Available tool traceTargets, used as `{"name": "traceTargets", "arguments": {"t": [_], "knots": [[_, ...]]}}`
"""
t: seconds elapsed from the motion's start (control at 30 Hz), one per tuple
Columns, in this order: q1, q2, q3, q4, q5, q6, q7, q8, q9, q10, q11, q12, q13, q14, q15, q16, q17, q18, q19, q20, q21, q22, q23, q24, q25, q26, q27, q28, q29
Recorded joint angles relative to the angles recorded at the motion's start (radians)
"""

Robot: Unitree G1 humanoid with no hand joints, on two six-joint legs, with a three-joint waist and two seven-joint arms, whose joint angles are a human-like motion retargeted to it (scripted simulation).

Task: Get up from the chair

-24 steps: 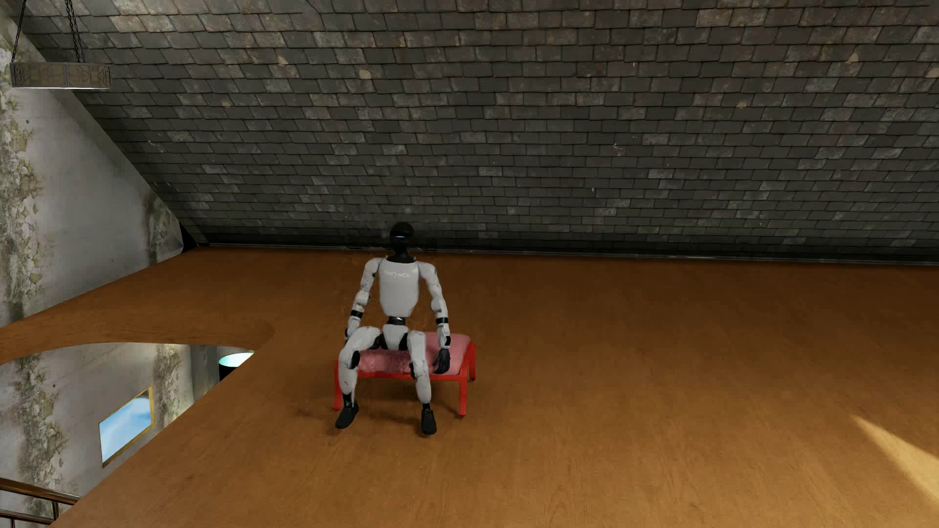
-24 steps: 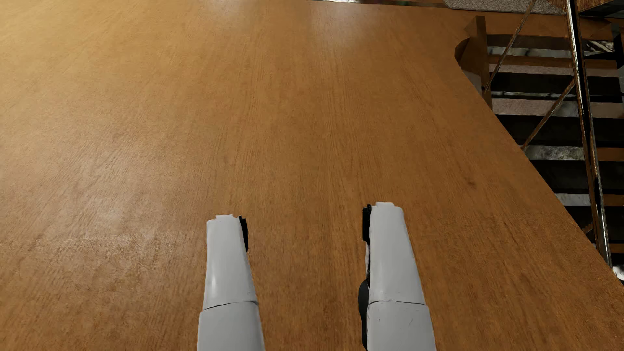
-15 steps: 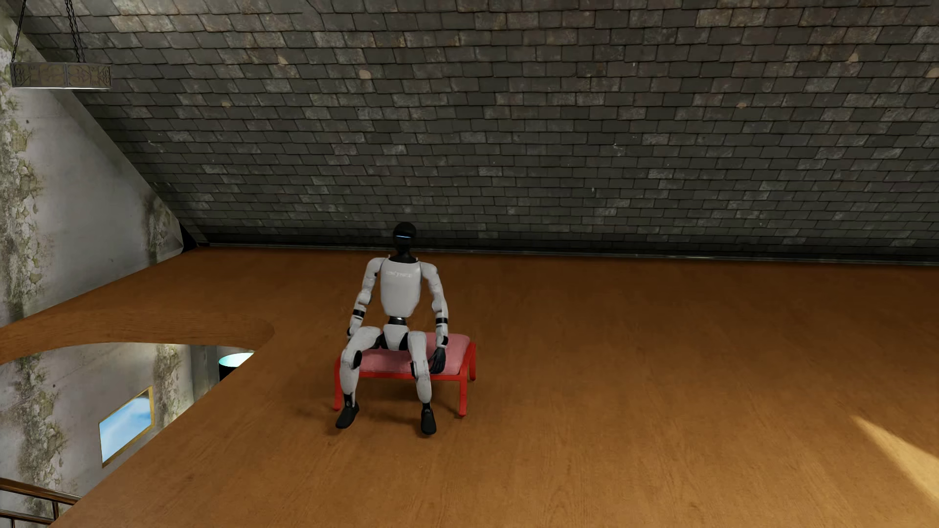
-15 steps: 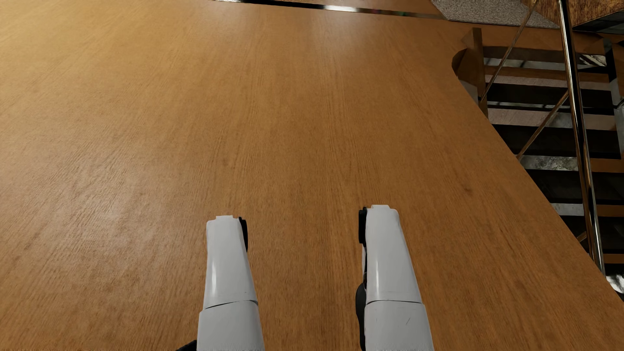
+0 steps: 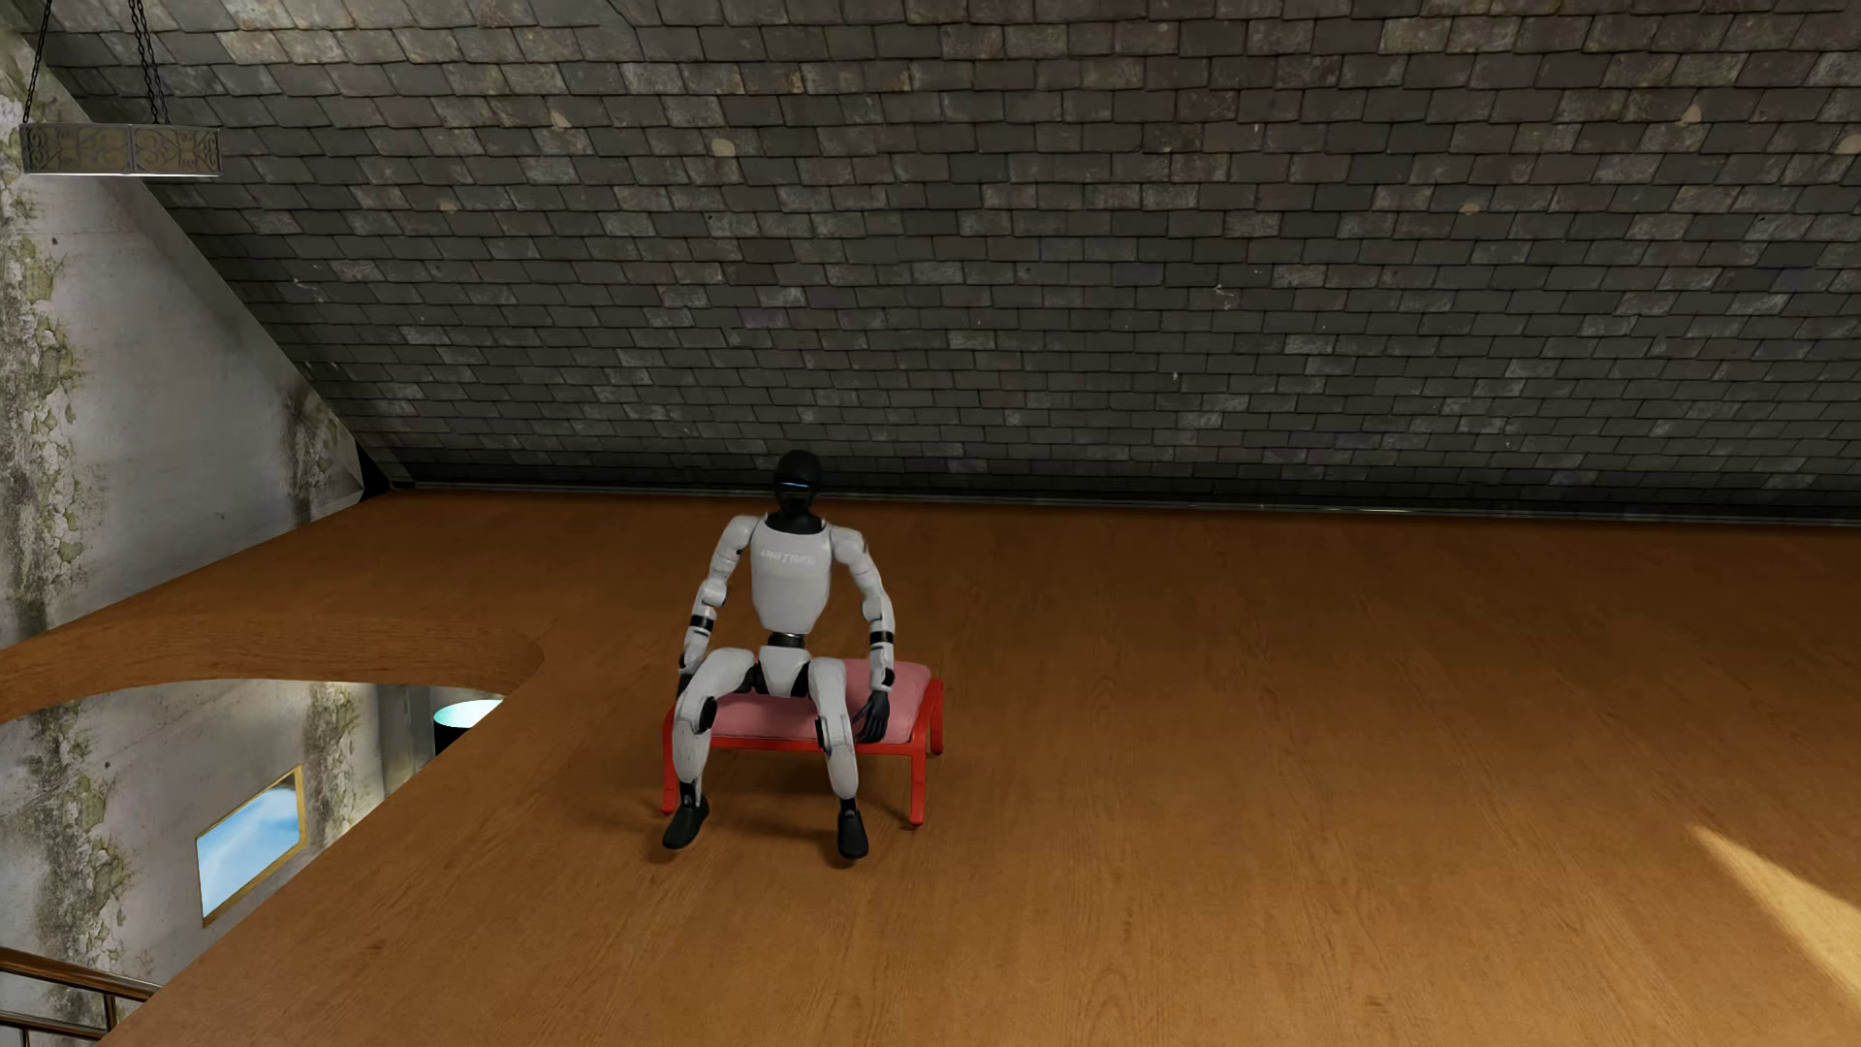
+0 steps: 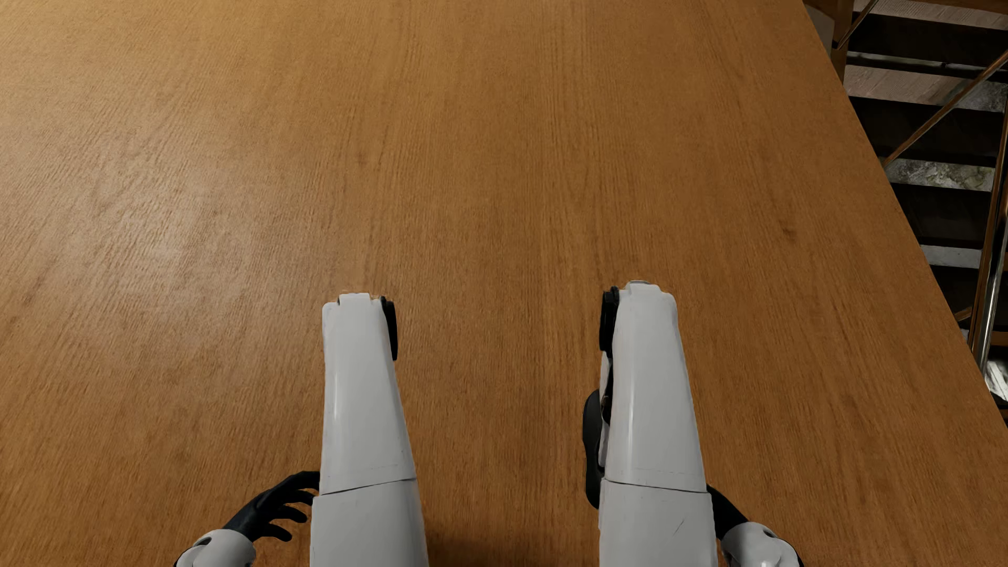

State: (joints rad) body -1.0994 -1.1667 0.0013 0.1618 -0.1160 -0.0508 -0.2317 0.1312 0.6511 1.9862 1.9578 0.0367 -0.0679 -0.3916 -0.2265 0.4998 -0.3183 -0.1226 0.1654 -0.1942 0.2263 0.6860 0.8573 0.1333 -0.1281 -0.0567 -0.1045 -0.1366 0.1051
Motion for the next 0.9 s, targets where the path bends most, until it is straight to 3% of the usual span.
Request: {"name": "traceTargets", "arguments": {"t": [0.07, 0.1, 0.17, 0.23, 0.27, 0.33, 0.37, 0.4, 0.43, 0.5, 0.57, 0.6, 0.67, 0.73, 0.8, 0.9], "knots": [[-0.068, -0.066, 0.003, -0.015, -0.016, 0.006, -0.011, 0.012, 0.006, 0.013, 0.017, 0.082, 0.056, 0.001, -0.011, 0.059, -0.047, -0.001, 0.018, 0.058, -0.07, -0.274, -0.217, -0.015, 0.085, -0.015, -0.01, 0.074, -0.103], [-0.106, -0.1, 0.004, -0.023, -0.027, 0.011, -0.018, 0.018, 0.01, 0.019, 0.025, 0.107, 0.08, 0.01, -0.015, 0.09, -0.07, -0.002, 0.029, 0.069, -0.106, -0.409, -0.347, -0.024, 0.126, -0.023, -0.029, 0.155, -0.185], [-0.177, -0.166, 0.005, -0.03, -0.044, 0.023, -0.03, 0.031, 0.026, 0.032, 0.04, 0.118, 0.1, 0.021, -0.026, 0.162, -0.128, -0.011, 0.052, 0.071, -0.157, -0.641, -0.633, 0.023, 0.16, -0.049, -0.093, 0.378, -0.372], [-0.244, -0.23, 0.003, -0.034, -0.05, 0.038, -0.038, 0.04, 0.06, 0.042, 0.047, 0.044, 0.048, 0.014, -0.035, 0.262, -0.227, -0.016, 0.071, 0.023, -0.159, -0.807, -0.888, 0.068, 0.142, -0.097, -0.171, 0.577, -0.518], [-0.279, -0.262, 0.004, -0.038, -0.054, 0.048, -0.041, 0.046, 0.079, 0.044, 0.049, -0.041, 0.002, 0.01, -0.041, 0.322, -0.293, -0.02, 0.082, -0.036, -0.145, -0.866, -0.99, 0.101, 0.11, -0.126, -0.196, 0.608, -0.523], [-0.339, -0.323, 0.009, -0.038, -0.058, 0.062, -0.042, 0.056, 0.126, 0.043, 0.046, -0.313, -0.13, 0.001, -0.049, 0.446, -0.463, -0.031, 0.096, -0.244, -0.076, -0.935, -1.134, 0.14, 0.076, -0.167, -0.214, 0.547, -0.382], [-0.37, -0.352, 0.011, -0.042, -0.066, 0.07, -0.042, 0.062, 0.147, 0.041, 0.046, -0.496, -0.221, -0.003, -0.056, 0.503, -0.558, -0.037, 0.101, -0.408, -0.009, -0.954, -1.182, 0.137, 0.09, -0.181, -0.21, 0.497, -0.28], [-0.393, -0.375, 0.012, -0.045, -0.07, 0.072, -0.039, 0.068, 0.171, 0.037, 0.045, -0.713, -0.337, -0.009, -0.065, 0.548, -0.646, -0.042, 0.104, -0.611, 0.101, -0.962, -1.208, 0.123, 0.111, -0.196, -0.222, 0.459, -0.234], [-0.416, -0.399, 0.013, -0.043, -0.066, 0.071, -0.038, 0.068, 0.187, 0.035, 0.043, -0.939, -0.468, -0.017, -0.073, 0.576, -0.714, -0.048, 0.103, -0.826, 0.232, -0.965, -1.214, 0.112, 0.14, -0.219, -0.247, 0.419, -0.259], [-0.443, -0.428, 0.011, -0.044, -0.061, 0.069, -0.035, 0.063, 0.233, 0.019, 0.027, -1.317, -0.771, -0.031, -0.089, 0.587, -0.794, -0.051, 0.095, -1.179, 0.476, -0.976, -1.2, 0.071, 0.193, -0.247, -0.27, 0.505, -0.301], [-0.445, -0.431, 0.011, -0.051, -0.054, 0.066, -0.031, 0.056, 0.267, -0.014, -0.007, -1.49, -1.028, -0.043, -0.106, 0.559, -0.802, -0.045, 0.096, -1.338, 0.709, -0.977, -1.185, 0.053, 0.215, -0.261, -0.301, 0.586, -0.372], [-0.44, -0.429, 0.012, -0.057, -0.043, 0.066, -0.027, 0.051, 0.272, -0.042, -0.036, -1.502, -1.086, -0.042, -0.107, 0.545, -0.797, -0.037, 0.087, -1.35, 0.768, -0.967, -1.185, 0.06, 0.213, -0.262, -0.302, 0.597, -0.371], [-0.404, -0.394, 0.009, -0.067, -0.018, 0.068, -0.012, 0.04, 0.271, -0.132, -0.127, -1.446, -1.087, -0.032, -0.101, 0.503, -0.737, -0.022, 0.065, -1.284, 0.772, -0.908, -1.136, 0.082, 0.19, -0.26, -0.29, 0.591, -0.368], [-0.325, -0.31, 0.009, -0.068, 0.003, 0.067, 0.013, 0.017, 0.251, -0.269, -0.268, -1.325, -1.011, -0.008, -0.079, 0.436, -0.651, -0.005, 0.035, -1.178, 0.722, -0.79, -1.025, 0.119, 0.134, -0.262, -0.274, 0.54, -0.329], [-0.213, -0.188, 0.008, -0.066, 0.018, 0.065, 0.04, -0.007, 0.212, -0.44, -0.446, -1.189, -0.934, 0.031, -0.046, 0.329, -0.532, 0.011, 0.011, -1.061, 0.671, -0.614, -0.851, 0.177, 0.062, -0.262, -0.251, 0.451, -0.244], [0.017, 0.057, 0.003, -0.056, 0.048, 0.063, 0.089, -0.05, 0.142, -0.724, -0.749, -1.019, -0.843, 0.095, 0.022, 0.089, -0.291, 0.038, -0.026, -0.89, 0.603, -0.225, -0.479, 0.286, -0.086, -0.293, -0.234, 0.277, -0.082]]}}
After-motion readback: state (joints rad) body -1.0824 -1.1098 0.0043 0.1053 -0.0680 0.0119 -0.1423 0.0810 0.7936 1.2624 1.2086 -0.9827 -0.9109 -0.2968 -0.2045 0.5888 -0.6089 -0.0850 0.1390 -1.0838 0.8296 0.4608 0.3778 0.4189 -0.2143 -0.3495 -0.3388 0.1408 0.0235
